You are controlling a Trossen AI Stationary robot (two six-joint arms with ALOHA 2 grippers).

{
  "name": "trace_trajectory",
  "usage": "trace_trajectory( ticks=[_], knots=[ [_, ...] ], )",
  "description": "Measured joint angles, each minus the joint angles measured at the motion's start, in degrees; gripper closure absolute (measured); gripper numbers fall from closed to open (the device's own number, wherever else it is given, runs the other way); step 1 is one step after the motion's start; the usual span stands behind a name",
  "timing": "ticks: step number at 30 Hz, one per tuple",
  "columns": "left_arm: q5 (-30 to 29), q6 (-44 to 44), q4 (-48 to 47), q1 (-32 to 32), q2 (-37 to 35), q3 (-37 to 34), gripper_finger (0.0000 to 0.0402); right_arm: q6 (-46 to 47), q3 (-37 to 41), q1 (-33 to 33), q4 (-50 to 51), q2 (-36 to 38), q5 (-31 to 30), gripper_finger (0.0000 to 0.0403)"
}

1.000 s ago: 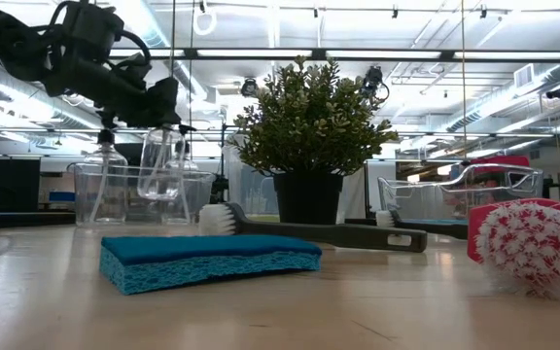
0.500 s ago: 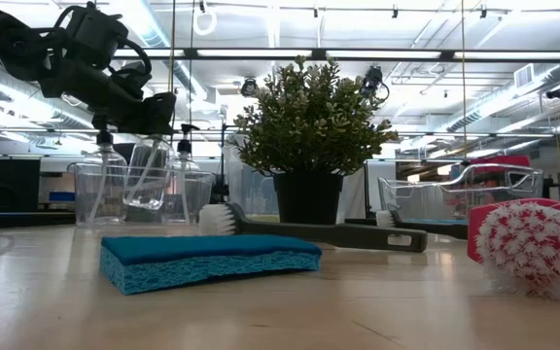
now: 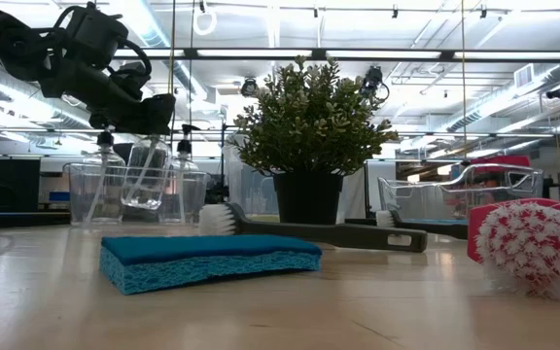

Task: Pick & Place Kitchen Sink Supplies
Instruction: Put the transparent soap dispenser into the left transparent bin

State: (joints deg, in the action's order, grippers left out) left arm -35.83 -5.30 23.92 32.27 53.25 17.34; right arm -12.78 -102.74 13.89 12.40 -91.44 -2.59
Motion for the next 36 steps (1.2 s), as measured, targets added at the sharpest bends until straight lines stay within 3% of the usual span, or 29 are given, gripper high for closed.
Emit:
trace_trajectory(
  ticks=[25, 36],
  knots=[
    [2.61, -1.73, -0.31, -2.21, -1.24, 0.02, 0.025, -0.03, 0.0, 0.0, 0.02, 0.0, 0.0, 0.0092],
    [-1.48, -1.51, -5.11, -4.92, -6.96, 0.07, 0.0253, -0.17, 0.0, 0.0, 0.0, 0.0, -0.02, 0.0092]
  ],
)
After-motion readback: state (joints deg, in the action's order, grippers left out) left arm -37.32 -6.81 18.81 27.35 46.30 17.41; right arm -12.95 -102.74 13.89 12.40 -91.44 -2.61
